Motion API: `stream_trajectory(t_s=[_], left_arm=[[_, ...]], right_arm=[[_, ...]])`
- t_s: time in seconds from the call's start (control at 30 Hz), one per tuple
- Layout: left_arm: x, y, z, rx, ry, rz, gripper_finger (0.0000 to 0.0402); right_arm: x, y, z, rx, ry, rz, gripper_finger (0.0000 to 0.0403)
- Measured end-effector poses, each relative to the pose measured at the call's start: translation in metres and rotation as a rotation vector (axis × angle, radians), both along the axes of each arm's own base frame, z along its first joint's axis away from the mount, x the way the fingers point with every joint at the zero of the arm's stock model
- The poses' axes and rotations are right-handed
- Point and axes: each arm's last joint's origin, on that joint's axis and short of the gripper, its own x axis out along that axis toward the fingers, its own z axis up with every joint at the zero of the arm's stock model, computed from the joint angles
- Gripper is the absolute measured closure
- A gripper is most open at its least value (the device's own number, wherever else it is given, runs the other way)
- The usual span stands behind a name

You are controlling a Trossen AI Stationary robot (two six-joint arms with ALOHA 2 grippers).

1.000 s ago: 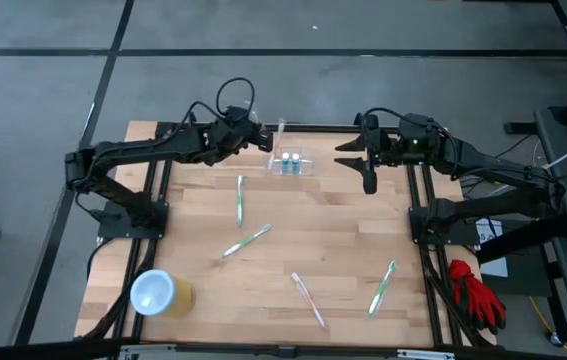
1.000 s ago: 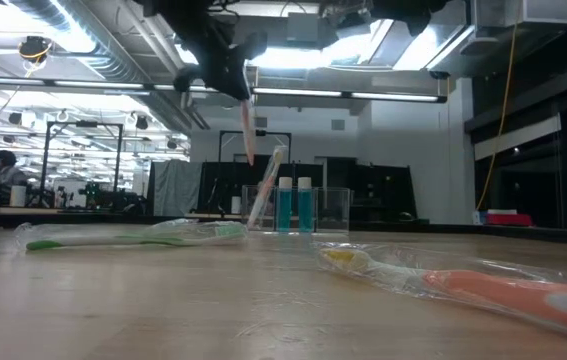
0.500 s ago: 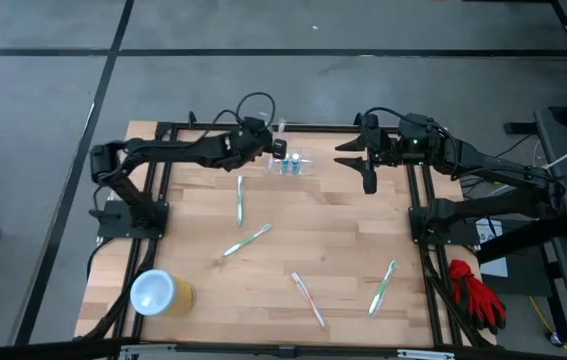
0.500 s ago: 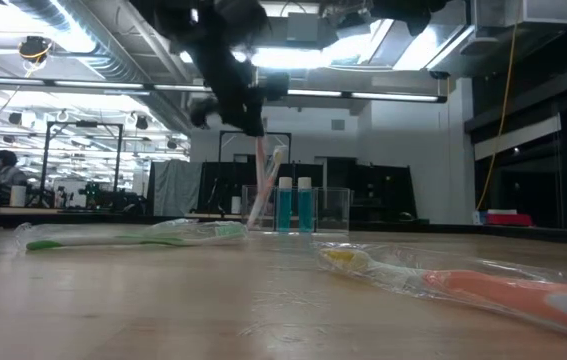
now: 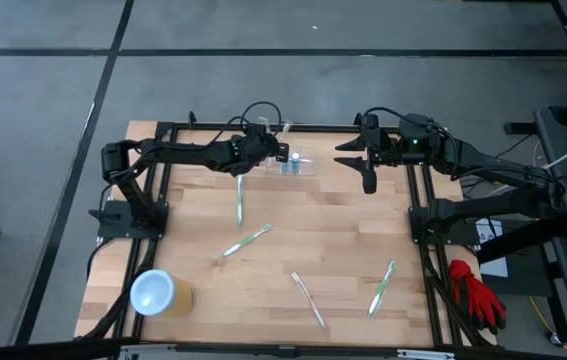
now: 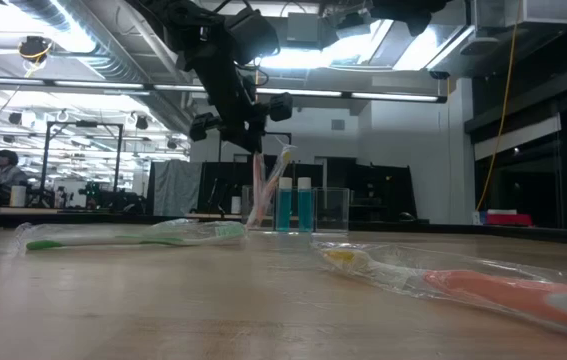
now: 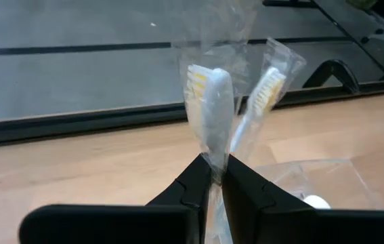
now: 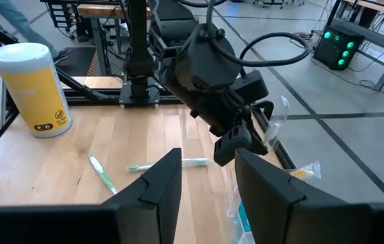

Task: Pick & Place toothbrushing station
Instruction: Put the top orange toothbrush into the transparent organizer, then put the orange toothbrush into the transparent organizer

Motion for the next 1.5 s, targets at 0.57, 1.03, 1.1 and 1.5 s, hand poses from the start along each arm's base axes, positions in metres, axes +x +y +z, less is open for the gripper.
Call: stream_trajectory(t_s=[0.57,1.03,1.1,1.5], left_arm=[[-0.007,0.016,0.005,-0.114,-0.164,0.054,0.0266],[-0.033,0.011,0.061,0.079,-0.176,0.057,0.0229],[-0.042,0.012,0.072,0.111,-0.162,0.056,0.0232],[-0.117,-0.014,0.109,0.09,0.108,0.023,0.0254]], right_arm=[[0.0,0.002,0.0,0.0,0.0,0.009,0.0263],[0.001,0.003,0.0,0.022,-0.002,0.006,0.0263],[0.001,0.003,0.0,0.022,-0.001,0.006,0.0263],[-0.001,0.003,-0.004,0.034,0.039,0.005,0.0263]])
